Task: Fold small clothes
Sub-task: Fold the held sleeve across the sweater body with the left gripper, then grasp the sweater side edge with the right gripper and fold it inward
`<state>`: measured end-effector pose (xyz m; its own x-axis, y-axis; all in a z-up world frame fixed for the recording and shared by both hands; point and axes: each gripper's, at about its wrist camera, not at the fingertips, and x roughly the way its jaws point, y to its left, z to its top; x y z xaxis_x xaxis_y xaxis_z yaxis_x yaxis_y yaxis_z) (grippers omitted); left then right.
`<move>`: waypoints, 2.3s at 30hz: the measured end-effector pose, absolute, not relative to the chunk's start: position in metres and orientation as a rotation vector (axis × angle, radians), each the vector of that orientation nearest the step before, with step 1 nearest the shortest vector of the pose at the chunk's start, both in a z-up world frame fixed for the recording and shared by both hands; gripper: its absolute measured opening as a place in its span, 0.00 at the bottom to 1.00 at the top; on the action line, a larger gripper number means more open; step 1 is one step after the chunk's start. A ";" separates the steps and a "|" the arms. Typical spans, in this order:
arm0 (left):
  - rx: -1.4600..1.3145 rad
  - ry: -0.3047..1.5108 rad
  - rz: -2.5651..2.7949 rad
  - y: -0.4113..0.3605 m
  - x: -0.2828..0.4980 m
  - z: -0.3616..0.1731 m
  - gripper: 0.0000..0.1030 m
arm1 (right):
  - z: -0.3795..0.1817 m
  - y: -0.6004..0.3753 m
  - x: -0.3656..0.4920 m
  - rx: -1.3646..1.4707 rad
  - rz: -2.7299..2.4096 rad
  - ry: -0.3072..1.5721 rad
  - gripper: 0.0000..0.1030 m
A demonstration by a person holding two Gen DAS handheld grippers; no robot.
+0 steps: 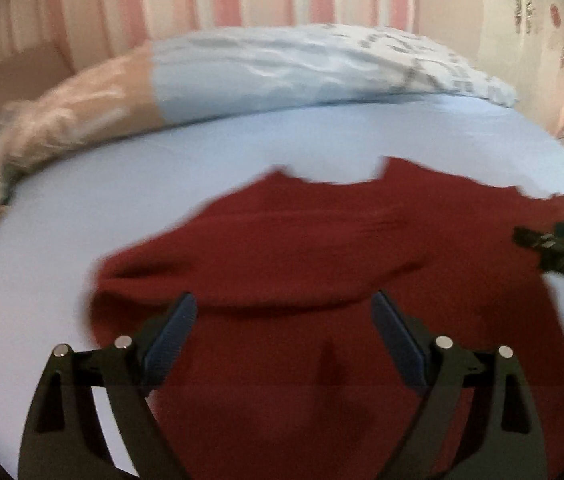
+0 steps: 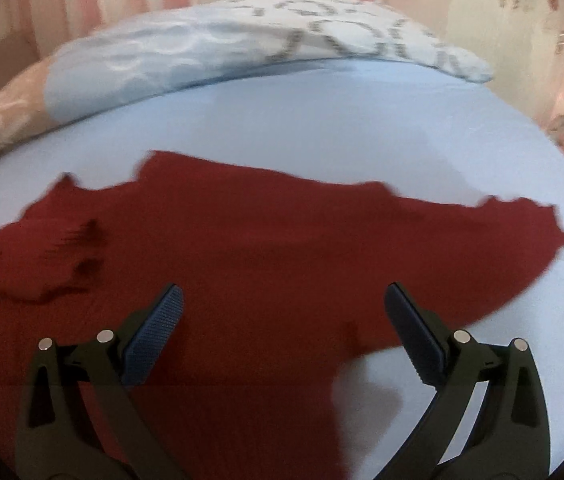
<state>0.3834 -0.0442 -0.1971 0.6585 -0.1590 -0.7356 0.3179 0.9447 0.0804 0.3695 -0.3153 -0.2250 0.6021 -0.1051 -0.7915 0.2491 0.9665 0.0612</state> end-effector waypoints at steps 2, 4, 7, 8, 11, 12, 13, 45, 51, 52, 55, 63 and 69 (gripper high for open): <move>0.207 0.804 -0.207 -0.008 0.389 -0.196 0.87 | -0.227 -0.293 0.381 0.176 -0.148 0.906 0.97; 0.162 0.825 -0.164 0.023 0.396 -0.197 0.87 | -0.229 -0.268 0.392 0.158 -0.119 0.912 0.96; 0.039 0.862 -0.138 0.066 0.407 -0.202 0.87 | -0.234 -0.238 0.407 0.150 -0.079 0.927 0.89; 0.018 0.872 -0.133 0.074 0.408 -0.204 0.87 | -0.237 -0.230 0.412 0.145 -0.089 0.937 0.82; -0.044 0.880 -0.126 0.092 0.409 -0.204 0.87 | -0.246 -0.219 0.423 0.181 -0.074 0.981 0.75; -0.048 0.878 -0.120 0.092 0.410 -0.203 0.87 | -0.247 -0.215 0.425 0.181 -0.075 0.984 0.71; -0.046 0.873 -0.115 0.093 0.409 -0.202 0.87 | -0.248 -0.211 0.427 0.174 -0.073 0.986 0.69; 0.071 0.898 -0.164 0.032 0.413 -0.205 0.87 | -0.256 -0.319 0.374 -0.001 -0.233 0.962 0.08; 0.051 0.902 -0.177 0.027 0.417 -0.204 0.87 | -0.250 -0.319 0.371 0.007 -0.214 0.941 0.08; 0.042 0.893 -0.191 0.022 0.417 -0.202 0.87 | -0.248 -0.316 0.371 -0.014 -0.213 0.932 0.08; 0.029 0.903 -0.208 0.005 0.422 -0.201 0.87 | -0.250 -0.311 0.373 -0.041 -0.211 0.947 0.08; 0.056 0.925 -0.201 -0.005 0.422 -0.209 0.87 | -0.241 -0.318 0.364 0.016 -0.207 0.942 0.17; 0.060 0.922 -0.207 -0.004 0.423 -0.205 0.87 | -0.219 -0.299 0.365 -0.004 -0.180 0.876 0.26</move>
<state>0.4228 -0.0039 -0.2055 0.5859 -0.1521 -0.7960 0.2032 0.9784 -0.0374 0.3647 -0.2989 -0.2189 0.6263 -0.1587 -0.7632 0.1552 0.9848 -0.0774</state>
